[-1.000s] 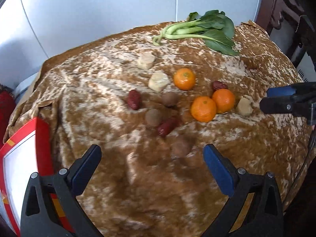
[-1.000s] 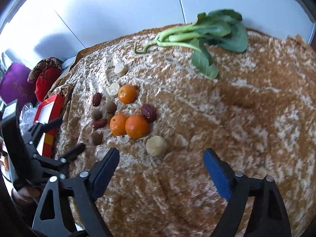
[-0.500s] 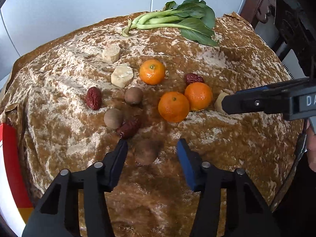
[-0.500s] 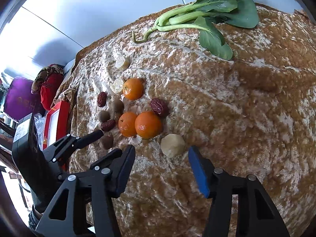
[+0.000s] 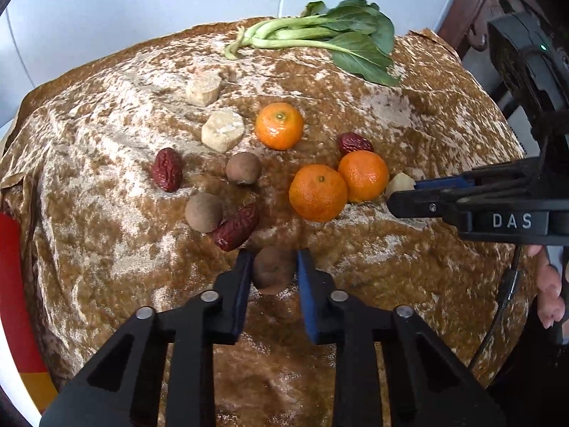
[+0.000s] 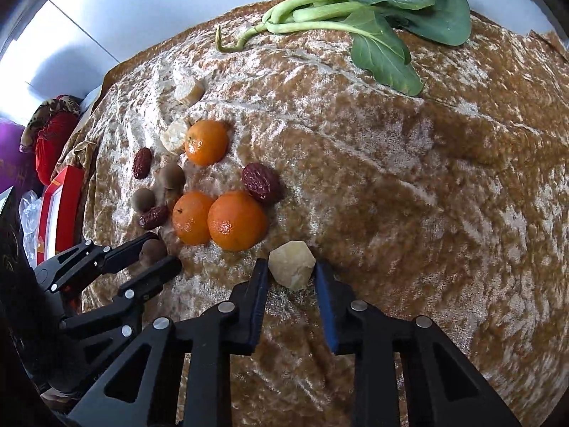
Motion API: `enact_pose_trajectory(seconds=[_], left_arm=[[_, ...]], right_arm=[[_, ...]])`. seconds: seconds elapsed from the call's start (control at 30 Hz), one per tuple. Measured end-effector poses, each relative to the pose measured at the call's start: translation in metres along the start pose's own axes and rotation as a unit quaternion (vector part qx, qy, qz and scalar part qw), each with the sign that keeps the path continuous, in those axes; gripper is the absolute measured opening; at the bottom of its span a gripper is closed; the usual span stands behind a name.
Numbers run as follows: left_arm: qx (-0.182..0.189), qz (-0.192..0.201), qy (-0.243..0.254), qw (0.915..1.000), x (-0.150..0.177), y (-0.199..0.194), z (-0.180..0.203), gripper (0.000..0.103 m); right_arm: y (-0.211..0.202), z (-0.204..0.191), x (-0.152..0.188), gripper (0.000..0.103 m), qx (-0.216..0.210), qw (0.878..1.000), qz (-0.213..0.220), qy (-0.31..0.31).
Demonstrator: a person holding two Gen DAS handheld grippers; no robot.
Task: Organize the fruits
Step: 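Grasp a brown nut with the left tool while the right tool grasps a pale chunk, then carry both items to the white tray and open both tools to release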
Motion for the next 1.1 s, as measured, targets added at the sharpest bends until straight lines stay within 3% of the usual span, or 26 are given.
enact_pose_trajectory(seconds=[0.27, 0.4, 0.73, 1.0, 1.07, 1.1], left_arm=[[-0.009, 0.022, -0.012, 0.9997, 0.001, -0.011, 0.005, 0.021], [0.030, 0.033, -0.054, 0.9976, -0.006, -0.024, -0.005, 0.021], [0.038, 0.112, -0.118, 0.9860, -0.012, -0.094, -0.029, 0.021], [0.020, 0.156, -0.181, 0.9709, 0.031, -0.147, -0.073, 0.021], [0.002, 0.152, -0.180, 0.9719, 0.040, -0.148, -0.082, 0.021], [0.011, 0.144, -0.181, 0.9727, 0.041, -0.145, -0.084, 0.021]], right_arm=[[-0.008, -0.005, 0.001, 0.026, -0.016, 1.000, 0.014, 0.002], [-0.019, -0.007, 0.001, 0.026, -0.042, 0.999, 0.026, 0.002], [-0.037, -0.047, 0.000, 0.026, -0.111, 0.992, 0.056, -0.031], [-0.040, -0.110, 0.002, 0.026, -0.172, 0.980, 0.059, -0.077], [-0.045, -0.124, 0.003, 0.026, -0.179, 0.978, 0.068, -0.089], [-0.048, -0.126, 0.002, 0.026, -0.178, 0.977, 0.074, -0.092]])
Point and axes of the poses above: each gripper's, at about its wrist camera, not at the fingertips, and y roughly the way its jaws point, z to its right, x to its underside, the point moved 4 cm from there along y, roughly the way its jaws point, and after that the axes turned 4 degrees about -y, right-handed, at the moved point
